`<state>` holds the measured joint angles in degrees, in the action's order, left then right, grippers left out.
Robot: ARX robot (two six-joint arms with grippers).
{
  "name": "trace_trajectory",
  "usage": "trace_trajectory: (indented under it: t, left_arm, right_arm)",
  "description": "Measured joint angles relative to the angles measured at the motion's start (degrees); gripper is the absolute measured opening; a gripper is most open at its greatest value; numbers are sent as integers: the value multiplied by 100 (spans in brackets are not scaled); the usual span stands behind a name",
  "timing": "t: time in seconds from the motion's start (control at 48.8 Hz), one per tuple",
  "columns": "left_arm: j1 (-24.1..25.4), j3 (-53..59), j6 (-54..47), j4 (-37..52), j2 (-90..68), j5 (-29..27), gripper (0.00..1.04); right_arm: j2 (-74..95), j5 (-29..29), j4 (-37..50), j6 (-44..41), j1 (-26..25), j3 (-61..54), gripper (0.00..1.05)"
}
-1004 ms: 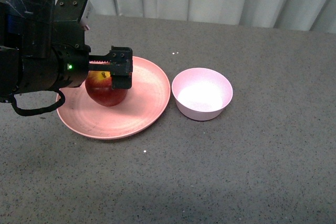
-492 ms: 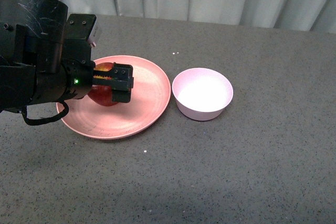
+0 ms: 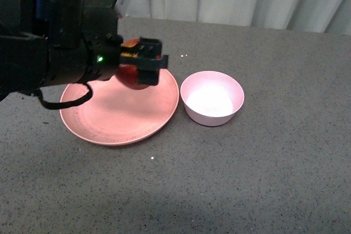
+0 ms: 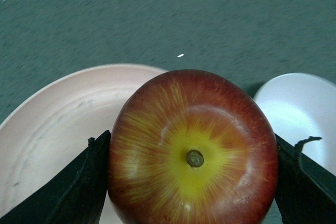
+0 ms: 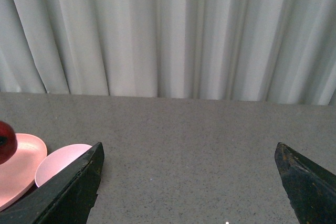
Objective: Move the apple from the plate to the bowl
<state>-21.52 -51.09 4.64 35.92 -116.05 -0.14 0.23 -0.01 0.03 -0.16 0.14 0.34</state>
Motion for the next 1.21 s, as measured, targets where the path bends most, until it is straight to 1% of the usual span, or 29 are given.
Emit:
trace_trajectory:
  t: [0.225, 0.451, 0.717, 1.208]
  left_arm:
    - [-737, -448, -13, -184, -39, -15, 76]
    - [-1137, -855, -72, -313, -463, -142, 76]
    - [-1237, -1368, -267, -608, -1117, -264, 76]
    - [-1370, -1676, -350, -680, -1604, -332, 76]
  right_arm:
    - [0, 2, 0, 0, 0, 0, 95]
    - [0, 0, 0, 0, 0, 0, 95]
    - [0, 0, 0, 0, 0, 0, 95]
    - [0, 0, 0, 0, 0, 0, 95]
